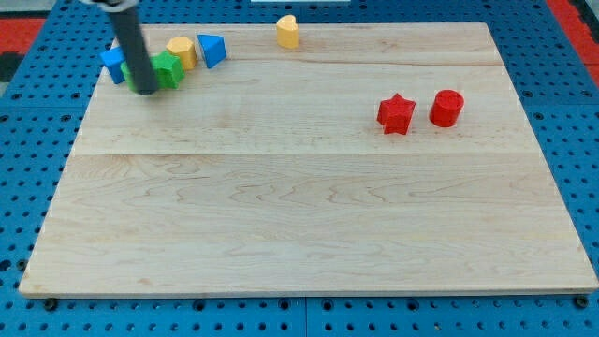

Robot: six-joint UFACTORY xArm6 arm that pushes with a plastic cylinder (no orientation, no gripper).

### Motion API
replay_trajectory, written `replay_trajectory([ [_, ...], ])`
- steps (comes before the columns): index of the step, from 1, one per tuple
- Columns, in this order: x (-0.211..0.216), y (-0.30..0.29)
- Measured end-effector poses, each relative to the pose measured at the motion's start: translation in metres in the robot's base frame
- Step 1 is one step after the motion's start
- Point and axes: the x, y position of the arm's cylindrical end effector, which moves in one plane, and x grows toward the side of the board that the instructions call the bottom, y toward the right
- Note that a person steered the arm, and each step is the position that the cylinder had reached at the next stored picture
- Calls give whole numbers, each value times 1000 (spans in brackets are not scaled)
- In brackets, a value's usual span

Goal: Push the blue triangle away from the yellow hexagon

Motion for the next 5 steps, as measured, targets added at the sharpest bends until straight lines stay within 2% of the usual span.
replay_trajectory([
  [1,9,20],
  [2,19,69],
  [3,-27,69],
  [5,-49,15],
])
